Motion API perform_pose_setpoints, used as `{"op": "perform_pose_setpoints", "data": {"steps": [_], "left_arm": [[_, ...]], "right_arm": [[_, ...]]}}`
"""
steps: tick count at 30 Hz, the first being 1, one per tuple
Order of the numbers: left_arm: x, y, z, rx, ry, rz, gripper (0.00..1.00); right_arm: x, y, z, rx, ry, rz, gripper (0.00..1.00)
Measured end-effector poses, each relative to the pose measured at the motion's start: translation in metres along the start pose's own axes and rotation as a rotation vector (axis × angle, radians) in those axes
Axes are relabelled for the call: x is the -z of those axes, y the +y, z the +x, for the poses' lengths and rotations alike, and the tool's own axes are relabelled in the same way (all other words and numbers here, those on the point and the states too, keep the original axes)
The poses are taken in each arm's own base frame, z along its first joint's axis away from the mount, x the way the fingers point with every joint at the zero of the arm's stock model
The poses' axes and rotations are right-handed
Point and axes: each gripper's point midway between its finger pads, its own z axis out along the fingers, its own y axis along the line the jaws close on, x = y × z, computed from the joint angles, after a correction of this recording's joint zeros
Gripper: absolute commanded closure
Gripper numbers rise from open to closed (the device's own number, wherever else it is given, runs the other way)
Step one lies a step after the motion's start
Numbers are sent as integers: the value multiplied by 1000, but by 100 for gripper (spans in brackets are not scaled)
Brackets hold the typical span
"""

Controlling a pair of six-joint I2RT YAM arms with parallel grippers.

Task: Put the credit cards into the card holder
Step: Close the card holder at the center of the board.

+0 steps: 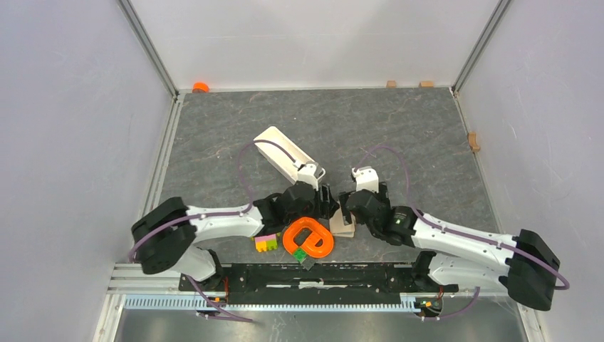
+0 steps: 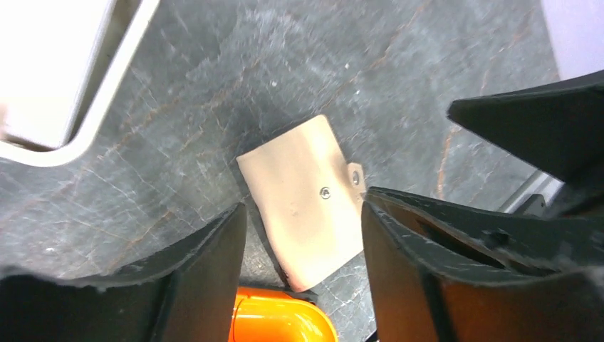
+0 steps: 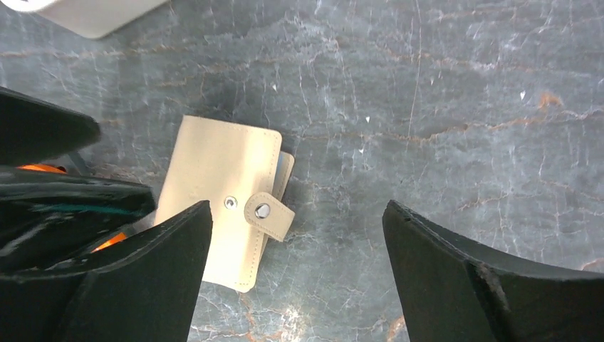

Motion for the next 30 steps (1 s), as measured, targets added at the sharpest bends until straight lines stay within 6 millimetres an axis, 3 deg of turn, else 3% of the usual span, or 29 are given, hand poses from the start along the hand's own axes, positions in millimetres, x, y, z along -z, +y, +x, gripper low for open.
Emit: {"op": "perform_pose_setpoints", "data": {"steps": [2, 3, 13, 18, 22, 26, 30], "left_arm": [[13, -6, -16, -12, -42, 16, 5], [19, -8, -23, -21, -57, 19, 0], [81, 2, -83, -18, -143, -105, 0], [94, -5, -98, -110, -89, -123, 0], [79, -14, -85, -175, 24, -102, 0], [49, -10, -51, -209, 169, -96, 2], [34, -1, -21, -207, 269, -85, 6]], "right_arm": [[2, 0, -8, 0, -46, -16, 2], [2, -1, -11, 2, -68, -17, 2], [3, -15, -16, 44, -188, -20, 2], [-3, -10, 0, 30, -103, -17, 7], [-5, -4, 15, -31, -22, -22, 19], [-6, 4, 23, -113, 42, -19, 28], [-9, 13, 30, -164, 101, -13, 34]]}}
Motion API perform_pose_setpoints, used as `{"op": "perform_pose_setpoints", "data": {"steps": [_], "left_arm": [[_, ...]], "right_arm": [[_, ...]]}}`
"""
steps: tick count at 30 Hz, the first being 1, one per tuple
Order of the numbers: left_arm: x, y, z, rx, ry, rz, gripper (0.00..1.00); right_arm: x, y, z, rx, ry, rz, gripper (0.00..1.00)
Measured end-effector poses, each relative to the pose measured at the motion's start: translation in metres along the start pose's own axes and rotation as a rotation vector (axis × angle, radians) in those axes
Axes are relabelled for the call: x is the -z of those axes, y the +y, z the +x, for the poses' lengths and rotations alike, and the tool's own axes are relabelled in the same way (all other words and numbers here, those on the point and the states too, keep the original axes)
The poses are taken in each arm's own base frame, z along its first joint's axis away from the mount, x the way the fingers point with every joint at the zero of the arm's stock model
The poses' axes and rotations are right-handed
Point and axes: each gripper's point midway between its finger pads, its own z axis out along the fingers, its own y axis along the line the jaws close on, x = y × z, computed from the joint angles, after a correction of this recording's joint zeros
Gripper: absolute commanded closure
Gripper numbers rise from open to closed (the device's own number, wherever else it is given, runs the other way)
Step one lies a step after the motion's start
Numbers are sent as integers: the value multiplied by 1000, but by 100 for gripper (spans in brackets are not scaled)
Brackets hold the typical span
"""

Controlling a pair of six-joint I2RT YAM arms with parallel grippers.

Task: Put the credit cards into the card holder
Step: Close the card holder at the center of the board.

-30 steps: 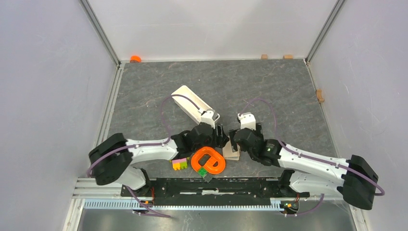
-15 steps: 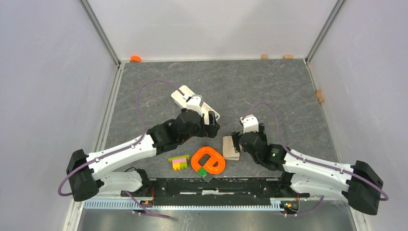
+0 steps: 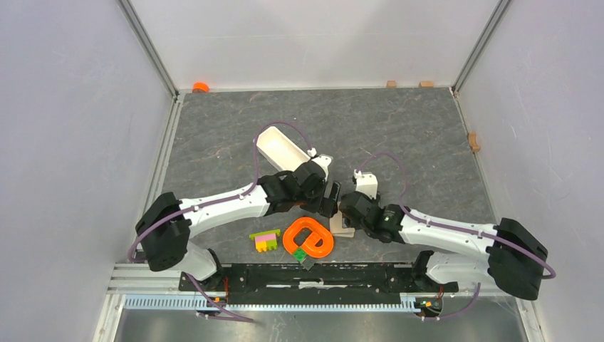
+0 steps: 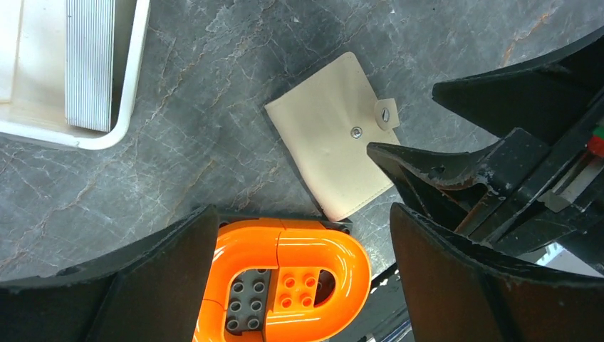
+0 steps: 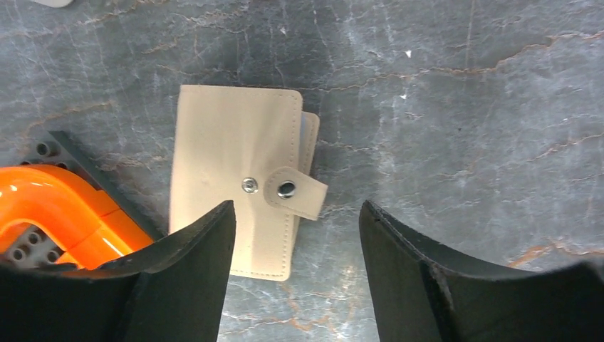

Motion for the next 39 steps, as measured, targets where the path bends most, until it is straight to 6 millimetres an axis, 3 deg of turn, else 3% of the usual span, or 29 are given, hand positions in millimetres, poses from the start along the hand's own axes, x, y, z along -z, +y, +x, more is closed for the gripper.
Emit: {"op": "perform_pose_setpoints", "data": {"steps": [5, 12, 21, 30, 39], "left_arm": [[-7, 6, 0, 26, -8, 18, 13], [-13, 29, 0, 91, -5, 1, 15], [-13, 22, 1, 96, -1, 37, 15], [-7, 17, -2, 96, -13, 61, 16], [-6, 18, -2, 98, -13, 61, 16]], "right_arm": [[-1, 16, -7, -66, 20, 6, 44], [-4, 29, -6, -101, 59, 51, 49], [-2, 29, -4, -83, 72, 157, 55], [-2, 22, -18, -75, 33, 270, 58], [-6, 14, -12, -51, 42, 321, 61]]}}
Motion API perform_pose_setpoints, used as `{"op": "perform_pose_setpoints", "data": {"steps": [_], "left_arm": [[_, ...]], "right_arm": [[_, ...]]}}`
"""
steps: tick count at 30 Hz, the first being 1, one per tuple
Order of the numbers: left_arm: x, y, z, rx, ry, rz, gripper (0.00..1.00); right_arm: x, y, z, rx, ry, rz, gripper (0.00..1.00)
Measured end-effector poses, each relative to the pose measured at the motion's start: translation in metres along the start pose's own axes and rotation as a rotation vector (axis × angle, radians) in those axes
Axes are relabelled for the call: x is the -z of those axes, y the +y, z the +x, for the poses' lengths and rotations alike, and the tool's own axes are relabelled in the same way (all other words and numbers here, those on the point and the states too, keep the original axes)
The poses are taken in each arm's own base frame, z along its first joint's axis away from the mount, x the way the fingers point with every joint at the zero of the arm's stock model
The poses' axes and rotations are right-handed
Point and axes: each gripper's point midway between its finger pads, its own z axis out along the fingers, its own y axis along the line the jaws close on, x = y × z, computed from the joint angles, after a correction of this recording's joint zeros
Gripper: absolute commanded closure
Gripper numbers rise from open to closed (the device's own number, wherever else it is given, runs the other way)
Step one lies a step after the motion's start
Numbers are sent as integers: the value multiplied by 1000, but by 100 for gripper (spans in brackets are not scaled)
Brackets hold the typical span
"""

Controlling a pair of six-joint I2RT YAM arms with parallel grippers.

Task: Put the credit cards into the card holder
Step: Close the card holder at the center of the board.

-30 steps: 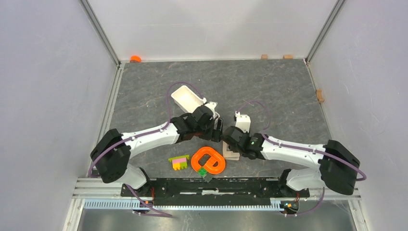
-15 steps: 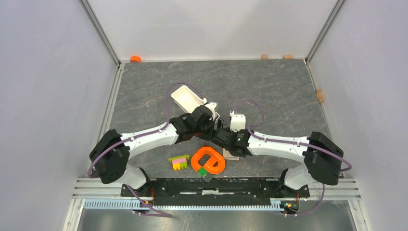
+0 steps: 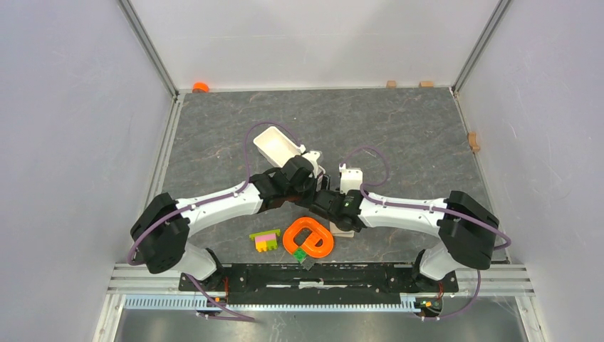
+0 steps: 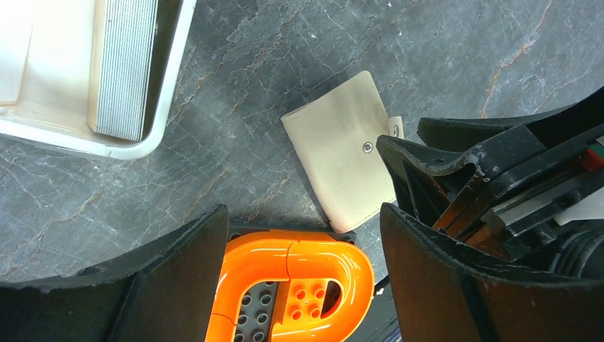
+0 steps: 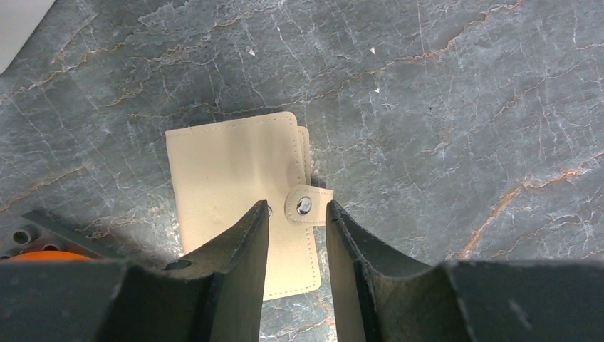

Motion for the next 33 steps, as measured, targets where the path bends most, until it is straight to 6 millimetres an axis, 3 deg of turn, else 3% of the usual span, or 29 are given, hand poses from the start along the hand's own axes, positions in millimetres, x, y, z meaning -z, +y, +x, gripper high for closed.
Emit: {"op": "perform_pose_setpoints", "data": {"steps": [22, 30, 33], "left_arm": [[0, 0, 0, 0, 0, 0, 16], [0, 1, 0, 0, -2, -5, 17], [0, 1, 0, 0, -2, -5, 17]], "right_arm": [[-12, -2, -3, -12, 6, 25, 69], [-15, -2, -1, -11, 10, 26, 81], [-15, -2, -1, -11, 11, 24, 90]]}}
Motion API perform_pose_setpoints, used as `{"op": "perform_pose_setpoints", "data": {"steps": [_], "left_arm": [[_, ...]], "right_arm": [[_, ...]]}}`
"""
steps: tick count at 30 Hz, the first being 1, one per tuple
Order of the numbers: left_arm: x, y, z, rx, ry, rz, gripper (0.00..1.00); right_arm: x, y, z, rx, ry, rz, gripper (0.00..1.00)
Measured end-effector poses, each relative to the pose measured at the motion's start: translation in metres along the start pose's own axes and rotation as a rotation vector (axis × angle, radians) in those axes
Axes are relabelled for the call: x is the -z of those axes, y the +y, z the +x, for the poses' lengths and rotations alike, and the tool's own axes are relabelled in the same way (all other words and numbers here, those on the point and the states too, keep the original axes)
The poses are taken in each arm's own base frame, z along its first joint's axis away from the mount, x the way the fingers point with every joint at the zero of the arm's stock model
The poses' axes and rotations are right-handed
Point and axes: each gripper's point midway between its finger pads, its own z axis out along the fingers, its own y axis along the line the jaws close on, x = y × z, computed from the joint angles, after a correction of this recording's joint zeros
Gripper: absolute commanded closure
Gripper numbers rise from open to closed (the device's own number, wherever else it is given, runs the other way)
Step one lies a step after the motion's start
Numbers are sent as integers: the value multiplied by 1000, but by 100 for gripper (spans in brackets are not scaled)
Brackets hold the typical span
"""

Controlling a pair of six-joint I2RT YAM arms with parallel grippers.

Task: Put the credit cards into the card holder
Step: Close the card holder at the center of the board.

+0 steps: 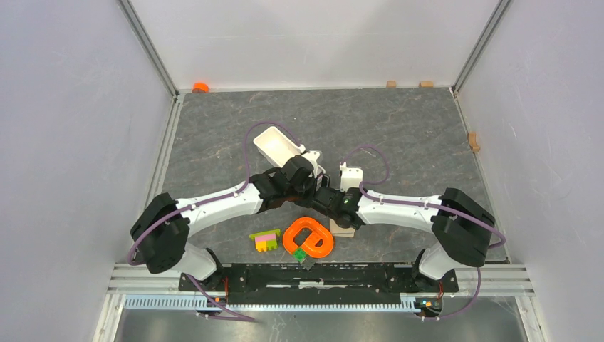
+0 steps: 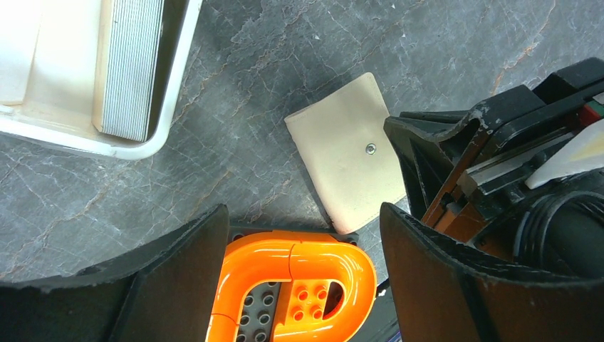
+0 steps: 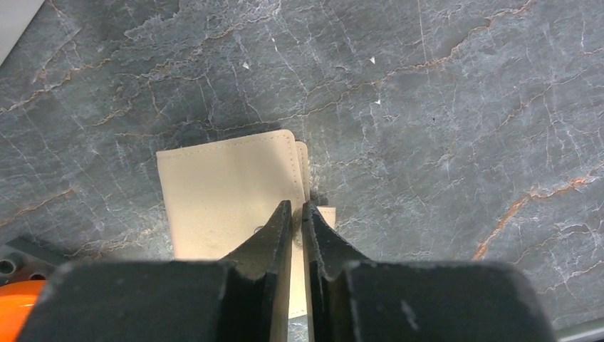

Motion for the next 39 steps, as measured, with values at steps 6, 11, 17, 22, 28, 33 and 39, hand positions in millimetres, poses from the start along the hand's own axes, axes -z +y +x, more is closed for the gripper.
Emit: {"op": "perform_pose_setpoints", "data": {"steps": [6, 11, 17, 22, 28, 33, 39], "left_arm": [[0, 0, 0, 0, -1, -1, 17], [0, 0, 0, 2, 0, 0, 18], [-5, 5, 10, 45, 1, -4, 19], [-17, 20, 37, 74, 67, -46, 22], [-24, 7, 37, 71, 66, 7, 29], [-39, 3, 50, 61, 117, 18, 34], [-49, 6, 60, 57, 156, -2, 41]], "right_arm": [[0, 0, 1, 4, 4, -6, 100], [3, -4, 5, -11, -5, -62, 100], [12, -7, 8, -63, -48, -238, 100], [10, -3, 9, -98, -69, -371, 100], [9, 0, 2, -143, -104, -469, 100], [11, 10, -2, -165, -118, -530, 100], [12, 17, -5, -176, -127, -560, 100]]}}
